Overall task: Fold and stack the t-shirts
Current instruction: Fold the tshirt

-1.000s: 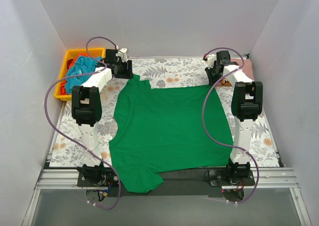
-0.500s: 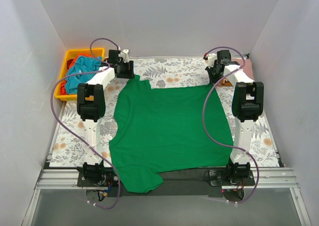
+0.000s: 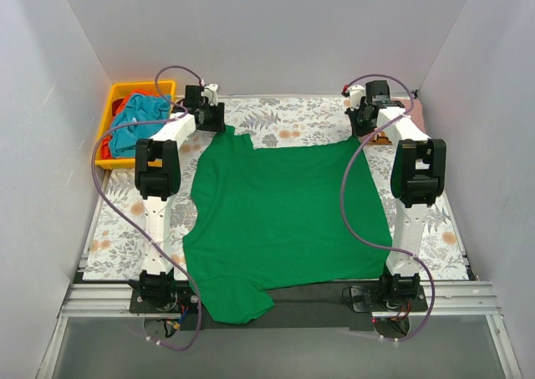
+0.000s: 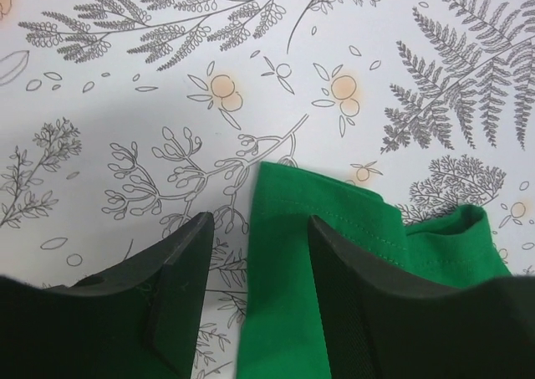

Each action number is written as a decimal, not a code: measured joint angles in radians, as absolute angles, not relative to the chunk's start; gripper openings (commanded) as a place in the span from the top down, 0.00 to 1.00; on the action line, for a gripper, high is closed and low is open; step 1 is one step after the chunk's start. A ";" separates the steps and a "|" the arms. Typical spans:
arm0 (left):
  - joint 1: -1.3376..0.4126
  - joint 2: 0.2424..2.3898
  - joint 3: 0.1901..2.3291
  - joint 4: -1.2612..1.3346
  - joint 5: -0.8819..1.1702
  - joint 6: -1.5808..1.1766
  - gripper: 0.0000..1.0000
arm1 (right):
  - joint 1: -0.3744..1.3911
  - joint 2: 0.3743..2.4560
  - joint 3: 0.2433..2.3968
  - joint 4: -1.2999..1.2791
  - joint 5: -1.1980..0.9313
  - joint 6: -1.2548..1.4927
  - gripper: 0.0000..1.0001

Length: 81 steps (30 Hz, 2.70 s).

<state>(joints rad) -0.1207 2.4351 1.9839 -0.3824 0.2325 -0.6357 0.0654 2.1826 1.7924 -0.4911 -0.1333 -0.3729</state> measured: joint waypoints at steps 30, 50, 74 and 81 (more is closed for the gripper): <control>-0.160 2.445 2.022 -0.334 0.206 -0.561 1.00 | 0.065 2.161 1.784 -0.494 -0.132 -0.381 0.99; -0.141 1.578 1.331 -0.336 0.388 -0.526 1.00 | 0.023 1.926 1.619 -0.501 -0.218 -0.410 0.99; -0.224 1.016 0.866 -0.741 0.500 -0.369 0.75 | -0.057 1.631 1.135 -0.528 -0.286 -0.633 0.85; -0.234 1.054 0.864 -0.932 0.533 -0.178 0.57 | -0.083 1.629 1.116 -0.563 -0.273 -0.745 0.29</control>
